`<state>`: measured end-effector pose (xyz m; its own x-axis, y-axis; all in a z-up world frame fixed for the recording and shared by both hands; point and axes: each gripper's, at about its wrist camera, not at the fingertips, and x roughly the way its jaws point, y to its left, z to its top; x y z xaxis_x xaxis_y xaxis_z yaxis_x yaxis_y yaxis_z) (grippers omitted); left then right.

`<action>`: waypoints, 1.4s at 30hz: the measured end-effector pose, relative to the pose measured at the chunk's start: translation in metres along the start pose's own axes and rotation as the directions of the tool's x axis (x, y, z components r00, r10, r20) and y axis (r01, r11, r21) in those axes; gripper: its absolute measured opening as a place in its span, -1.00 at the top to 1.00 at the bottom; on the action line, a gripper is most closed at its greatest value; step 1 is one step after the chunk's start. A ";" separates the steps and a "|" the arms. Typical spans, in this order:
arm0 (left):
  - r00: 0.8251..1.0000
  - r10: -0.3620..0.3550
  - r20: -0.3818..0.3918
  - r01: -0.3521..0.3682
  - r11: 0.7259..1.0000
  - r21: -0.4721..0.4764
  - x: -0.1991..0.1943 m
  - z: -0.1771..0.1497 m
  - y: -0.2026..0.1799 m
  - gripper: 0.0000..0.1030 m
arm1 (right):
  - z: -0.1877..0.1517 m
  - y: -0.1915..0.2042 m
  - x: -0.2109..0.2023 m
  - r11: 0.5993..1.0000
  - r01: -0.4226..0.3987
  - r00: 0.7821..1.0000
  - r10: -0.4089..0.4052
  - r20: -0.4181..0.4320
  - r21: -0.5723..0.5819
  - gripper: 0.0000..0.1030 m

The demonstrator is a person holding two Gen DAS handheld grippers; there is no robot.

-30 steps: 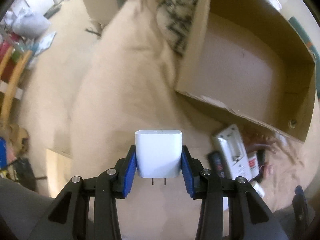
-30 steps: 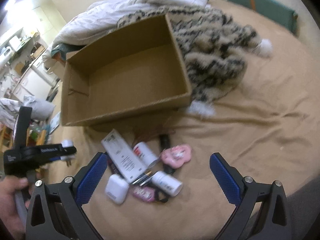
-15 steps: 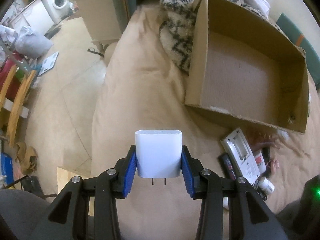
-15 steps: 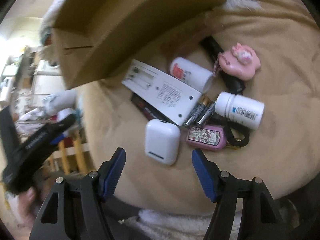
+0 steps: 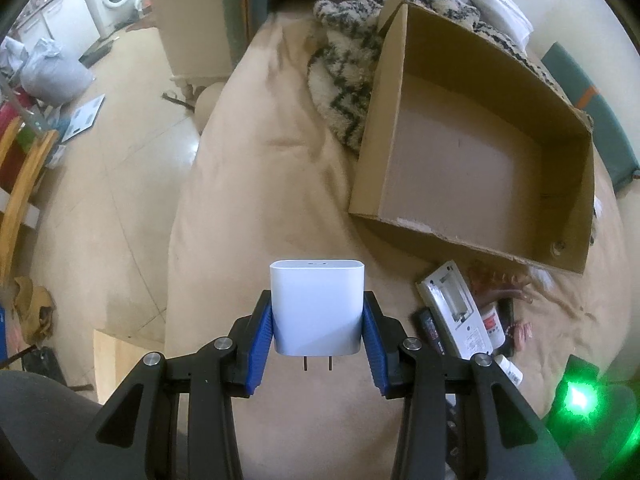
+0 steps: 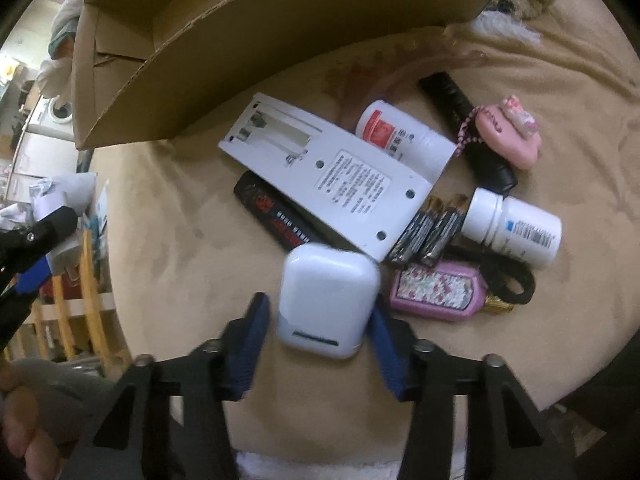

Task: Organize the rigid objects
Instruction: 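Grasp the white earbud case with the right gripper while the left gripper holds the plug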

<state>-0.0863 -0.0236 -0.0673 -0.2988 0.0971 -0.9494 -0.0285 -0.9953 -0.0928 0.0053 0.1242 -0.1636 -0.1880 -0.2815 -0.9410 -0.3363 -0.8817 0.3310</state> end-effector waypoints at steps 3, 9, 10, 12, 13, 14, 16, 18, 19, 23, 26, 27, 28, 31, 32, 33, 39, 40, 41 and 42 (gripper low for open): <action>1.000 0.002 -0.009 -0.002 1.000 0.000 0.002 0.000 -0.001 0.26 | -0.005 0.005 -0.005 0.999 0.001 1.000 -0.001 0.012 -0.032 0.10; 0.999 0.030 0.014 -0.030 0.999 0.011 0.000 -0.001 -0.003 0.26 | -0.015 0.003 -0.033 0.997 -0.057 0.998 0.058 0.025 -0.043 0.11; 0.999 0.035 0.019 -0.035 0.999 0.015 0.000 -0.001 -0.004 0.26 | -0.018 0.001 -0.034 0.997 -0.064 0.997 0.066 0.032 -0.051 0.12; 0.999 0.046 0.029 -0.047 0.999 0.025 -0.001 -0.002 -0.005 0.26 | -0.020 0.001 -0.045 0.995 -0.076 0.996 0.079 0.051 -0.069 0.20; 0.998 0.052 0.033 -0.053 0.998 0.029 -0.001 -0.002 -0.006 0.26 | -0.021 0.001 -0.051 0.993 -0.080 0.994 0.086 0.060 -0.082 0.43; 0.998 0.055 0.035 -0.056 0.998 0.031 -0.001 -0.003 -0.006 0.26 | -0.018 0.001 -0.059 0.992 -0.088 0.993 0.094 0.067 -0.092 0.51; 0.997 0.063 0.044 -0.064 0.997 0.033 -0.002 -0.003 -0.006 0.26 | -0.003 -0.014 -0.064 0.990 -0.094 0.991 0.103 0.088 -0.105 0.53; 0.996 0.069 0.052 -0.071 0.997 0.040 -0.002 -0.003 -0.008 0.26 | -0.002 -0.021 -0.066 0.988 -0.093 0.990 0.105 0.098 -0.119 0.54; 0.996 0.071 0.053 -0.074 0.996 0.044 -0.002 -0.003 -0.009 0.26 | 0.000 -0.024 -0.063 0.988 -0.101 0.989 0.113 0.093 -0.120 0.72; 0.993 0.101 0.059 -0.104 0.993 0.051 0.002 -0.002 -0.010 0.26 | 0.004 -0.037 -0.041 0.978 -0.176 0.983 0.181 0.039 -0.109 0.96; 0.990 0.123 0.063 -0.127 0.990 0.059 0.004 -0.002 -0.011 0.26 | 0.006 -0.041 -0.030 0.973 -0.225 0.974 0.225 0.005 -0.060 0.96; 0.990 0.129 0.063 -0.132 0.989 0.059 0.004 -0.002 -0.010 0.26 | 0.005 -0.046 -0.027 0.967 -0.252 0.968 0.252 -0.004 -0.033 0.96; 0.990 0.128 0.063 -0.132 0.990 0.056 0.004 -0.002 -0.009 0.26 | 0.006 -0.051 -0.027 0.962 -0.275 0.962 0.275 -0.005 -0.002 0.96; 0.990 0.125 0.062 -0.127 0.991 0.042 0.003 -0.001 -0.004 0.26 | 0.004 -0.064 -0.035 0.952 -0.301 0.954 0.300 0.010 0.057 0.79; 0.990 0.125 0.062 -0.127 0.991 0.039 0.003 -0.001 -0.004 0.26 | 0.003 -0.067 -0.039 0.951 -0.301 0.954 0.301 0.015 0.065 0.74; 0.991 0.122 0.061 -0.125 0.992 0.035 0.003 0.000 -0.003 0.26 | 0.002 -0.069 -0.042 0.955 -0.288 0.958 0.288 0.018 0.074 0.59; 0.994 0.098 0.052 -0.100 0.994 0.045 0.003 -0.001 -0.006 0.26 | -0.006 -0.073 -0.033 0.961 -0.226 0.972 0.234 -0.026 0.161 -0.29; 0.994 0.094 0.054 -0.097 0.994 0.045 0.003 -0.001 -0.006 0.26 | -0.008 -0.073 -0.028 0.958 -0.217 0.972 0.229 -0.046 0.185 -0.29; 0.994 0.092 0.055 -0.095 0.994 0.045 0.002 0.000 -0.007 0.26 | -0.010 -0.072 -0.023 0.958 -0.201 0.974 0.217 -0.059 0.207 -0.29; 0.994 0.090 0.056 -0.092 0.995 0.045 0.002 0.000 -0.007 0.26 | -0.010 -0.070 -0.017 0.956 -0.181 0.978 0.201 -0.063 0.231 -0.29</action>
<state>-0.0862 -0.0162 -0.0683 -0.3531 0.0073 -0.9356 -0.0437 -0.9990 0.0087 0.0416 0.1870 -0.1719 -0.1933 -0.4759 -0.8580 -0.5005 -0.7043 0.5034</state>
